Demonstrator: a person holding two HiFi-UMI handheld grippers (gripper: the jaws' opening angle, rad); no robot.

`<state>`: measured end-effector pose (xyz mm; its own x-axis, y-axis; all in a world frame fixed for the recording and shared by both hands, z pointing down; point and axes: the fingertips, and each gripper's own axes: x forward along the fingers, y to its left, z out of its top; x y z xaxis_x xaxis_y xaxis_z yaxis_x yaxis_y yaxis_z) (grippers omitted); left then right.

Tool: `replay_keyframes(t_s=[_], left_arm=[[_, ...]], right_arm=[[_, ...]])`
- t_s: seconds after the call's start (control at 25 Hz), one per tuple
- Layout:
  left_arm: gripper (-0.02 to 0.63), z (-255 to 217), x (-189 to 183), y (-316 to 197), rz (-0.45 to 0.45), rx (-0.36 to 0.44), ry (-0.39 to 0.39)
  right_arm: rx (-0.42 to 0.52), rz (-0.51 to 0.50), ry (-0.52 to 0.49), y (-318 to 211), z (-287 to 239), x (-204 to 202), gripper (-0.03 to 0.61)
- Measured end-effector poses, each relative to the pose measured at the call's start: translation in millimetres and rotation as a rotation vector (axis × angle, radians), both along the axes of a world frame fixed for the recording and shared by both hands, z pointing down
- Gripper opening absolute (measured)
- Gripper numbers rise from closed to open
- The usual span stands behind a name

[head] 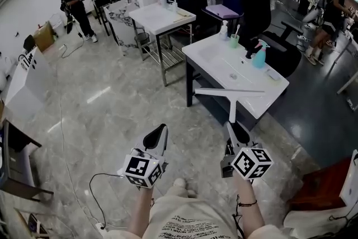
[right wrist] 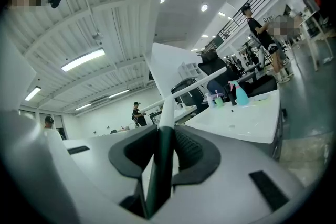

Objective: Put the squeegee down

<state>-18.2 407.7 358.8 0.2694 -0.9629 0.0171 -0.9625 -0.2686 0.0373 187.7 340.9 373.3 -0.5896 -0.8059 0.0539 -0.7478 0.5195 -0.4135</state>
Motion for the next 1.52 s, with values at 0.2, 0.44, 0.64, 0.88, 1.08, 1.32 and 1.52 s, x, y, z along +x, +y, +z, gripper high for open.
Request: replay_keyframes(t_s=[0.2, 0.44, 0.64, 0.88, 1.08, 1.32, 1.52], left_arm=[[0.023, 0.6, 4.9, -12.4, 0.017, 0.010, 0.000], [0.023, 1.0, 1.2, -33.6, 0.023, 0.015, -0.010], [0.023, 4.2, -13.7, -62.2, 0.017, 0.011, 0.000], [0.023, 14.5, -22.1, -122.8, 0.049, 0.001, 0.001], [0.023, 17.1, -44.9, -176.9, 0.074, -0.020, 0.005], [0.023, 20.5, -71.5, -241.4, 0.105, -0.043, 0.018], [0.023, 26.9, -85.7, -295.0, 0.135, -0.056, 0.022]], right_arm=[[0.007, 0.010, -0.011, -8.3, 1.3, 3.2, 0.100], [0.002, 0.029, -0.031, -28.8, 4.3, 4.1, 0.100], [-0.008, 0.035, -0.033, -52.5, 9.5, -1.3, 0.100], [-0.024, 0.050, -0.034, -105.3, 21.6, -13.2, 0.100], [-0.046, 0.075, -0.043, -155.2, 23.5, -34.6, 0.100], [-0.068, 0.101, -0.046, -212.0, 23.6, -61.1, 0.100], [-0.089, 0.118, -0.047, -257.1, 32.0, -78.7, 0.100]])
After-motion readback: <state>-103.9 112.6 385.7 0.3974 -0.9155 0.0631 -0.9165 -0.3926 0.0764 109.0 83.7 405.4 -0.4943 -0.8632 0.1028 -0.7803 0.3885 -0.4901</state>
